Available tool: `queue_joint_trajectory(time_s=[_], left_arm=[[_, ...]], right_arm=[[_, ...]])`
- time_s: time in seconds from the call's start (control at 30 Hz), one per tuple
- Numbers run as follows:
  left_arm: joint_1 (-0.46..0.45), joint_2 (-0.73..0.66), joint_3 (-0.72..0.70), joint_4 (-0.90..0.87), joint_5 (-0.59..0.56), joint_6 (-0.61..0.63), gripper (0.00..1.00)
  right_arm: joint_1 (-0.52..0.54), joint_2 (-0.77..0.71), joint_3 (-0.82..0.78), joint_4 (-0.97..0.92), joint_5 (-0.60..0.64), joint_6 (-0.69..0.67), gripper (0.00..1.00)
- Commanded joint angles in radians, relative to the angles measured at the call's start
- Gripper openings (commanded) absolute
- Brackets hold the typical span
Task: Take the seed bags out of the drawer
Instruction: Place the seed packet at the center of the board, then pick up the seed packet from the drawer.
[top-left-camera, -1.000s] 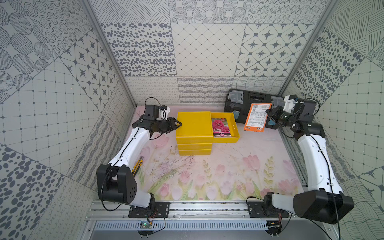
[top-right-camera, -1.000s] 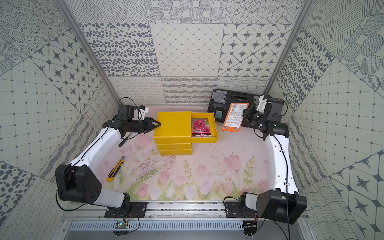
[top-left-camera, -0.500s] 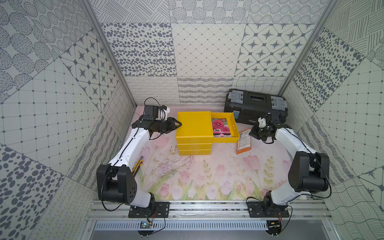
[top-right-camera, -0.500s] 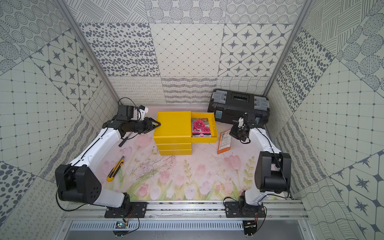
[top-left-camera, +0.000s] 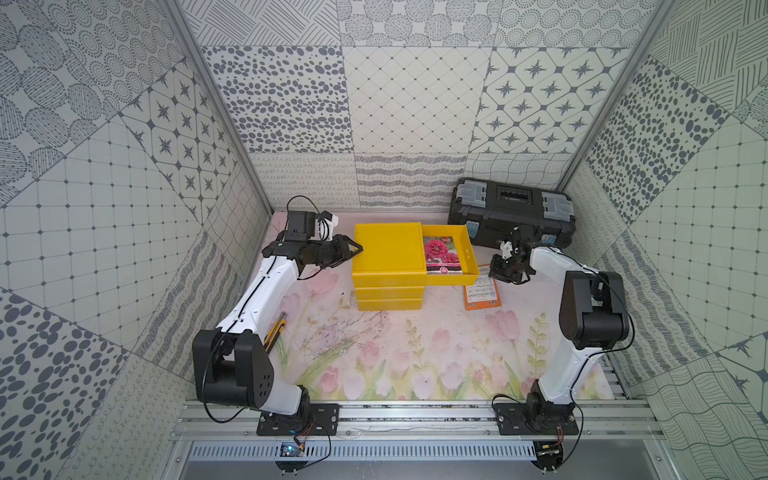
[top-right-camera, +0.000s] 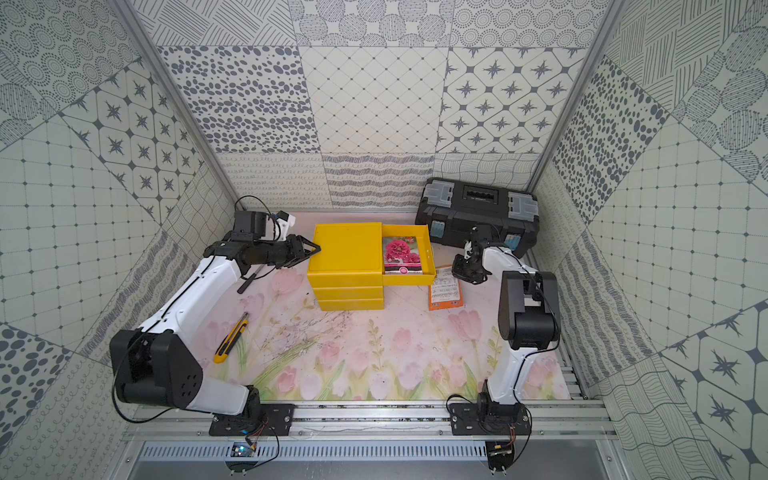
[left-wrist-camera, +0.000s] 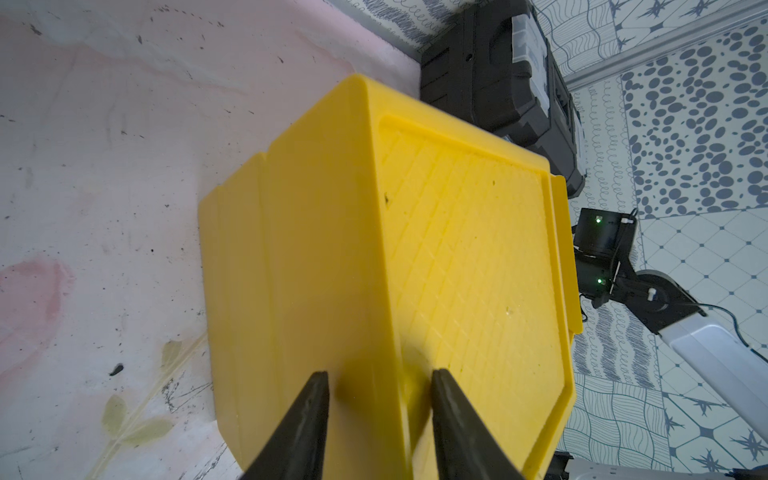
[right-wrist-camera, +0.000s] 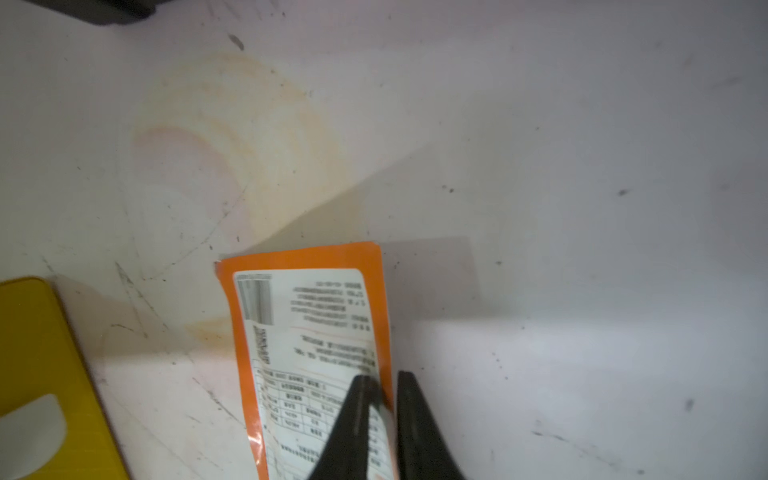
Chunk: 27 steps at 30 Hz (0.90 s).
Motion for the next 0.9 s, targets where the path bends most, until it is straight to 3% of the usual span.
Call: queue_joint_trajectory(time_s=[0.0,0.1,0.17,0.37,0.57,0.87], left_arm=[[0.016,0.005,-0.017,-0.155,-0.088,0.016,0.43],[0.018,0.003,-0.018,-0.153,-0.092,0.017,0.43],[0.018,0.005,-0.018,-0.153,-0.093,0.017,0.43],[0.018,0.006,-0.018,-0.155,-0.096,0.017,0.43],[0.018,0.004,-0.019,-0.158,-0.101,0.018,0.43],[0.018,0.000,-0.024,-0.157,-0.103,0.018,0.43]], right_arm=[[0.002,0.012,0.044,0.001,0.099,-0.022,0.38],[0.002,-0.019,0.055,-0.014,0.164,-0.012,0.57],[0.002,-0.065,0.047,-0.014,0.192,0.001,0.59],[0.031,-0.253,0.039,-0.008,0.172,0.052,0.58],[0.171,-0.382,0.110,-0.048,0.196,0.074,0.53],[0.406,-0.308,0.293,-0.167,0.261,0.073,0.45]])
